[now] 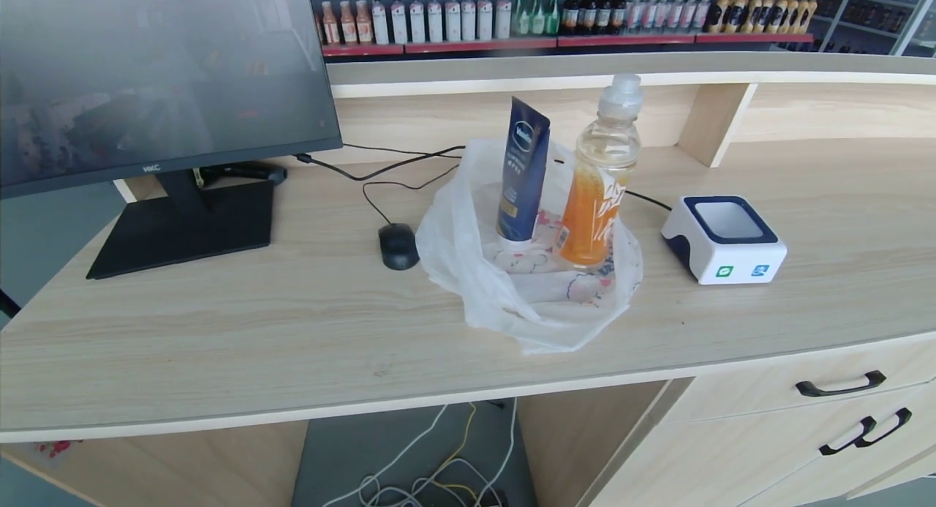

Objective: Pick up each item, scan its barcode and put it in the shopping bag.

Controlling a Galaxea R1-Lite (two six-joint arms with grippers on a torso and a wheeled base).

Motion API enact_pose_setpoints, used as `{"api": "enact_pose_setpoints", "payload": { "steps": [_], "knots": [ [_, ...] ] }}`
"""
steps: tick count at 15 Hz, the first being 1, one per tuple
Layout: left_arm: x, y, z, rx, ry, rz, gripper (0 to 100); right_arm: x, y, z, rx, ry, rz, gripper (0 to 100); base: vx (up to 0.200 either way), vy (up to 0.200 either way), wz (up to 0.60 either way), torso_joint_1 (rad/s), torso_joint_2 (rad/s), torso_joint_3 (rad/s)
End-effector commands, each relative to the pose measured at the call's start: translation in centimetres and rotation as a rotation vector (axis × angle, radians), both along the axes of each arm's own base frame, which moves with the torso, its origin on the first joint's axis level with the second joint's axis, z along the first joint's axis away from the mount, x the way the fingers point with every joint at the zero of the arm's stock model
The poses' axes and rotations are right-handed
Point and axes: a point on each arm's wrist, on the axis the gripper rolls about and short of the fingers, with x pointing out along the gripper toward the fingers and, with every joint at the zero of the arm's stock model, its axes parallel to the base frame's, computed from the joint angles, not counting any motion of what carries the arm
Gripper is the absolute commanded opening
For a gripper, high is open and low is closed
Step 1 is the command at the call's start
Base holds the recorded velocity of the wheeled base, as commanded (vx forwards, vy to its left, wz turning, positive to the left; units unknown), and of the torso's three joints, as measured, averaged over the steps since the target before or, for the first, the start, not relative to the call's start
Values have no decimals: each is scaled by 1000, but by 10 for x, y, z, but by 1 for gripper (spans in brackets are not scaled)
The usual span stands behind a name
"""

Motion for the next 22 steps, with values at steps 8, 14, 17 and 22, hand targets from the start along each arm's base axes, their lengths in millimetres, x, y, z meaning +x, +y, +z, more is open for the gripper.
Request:
{"api": "enact_pose_setpoints", "payload": {
  "steps": [8, 14, 17, 22],
  "knots": [
    [0, 0, 0, -7, 1, 1, 100, 0, 0, 0, 2, -2, -1, 100, 0, -200, 0, 3, 3, 2],
    [0, 0, 0, -7, 1, 1, 100, 0, 0, 0, 2, -2, -1, 100, 0, -200, 0, 1, 3, 3],
    [0, 0, 0, -7, 1, 1, 100, 0, 0, 0, 2, -2, -1, 100, 0, -200, 0, 4, 4, 2],
    [0, 0, 0, -4, 0, 1, 100, 0, 0, 0, 2, -2, -1, 100, 0, -160, 0, 0, 2, 1]
  ]
}}
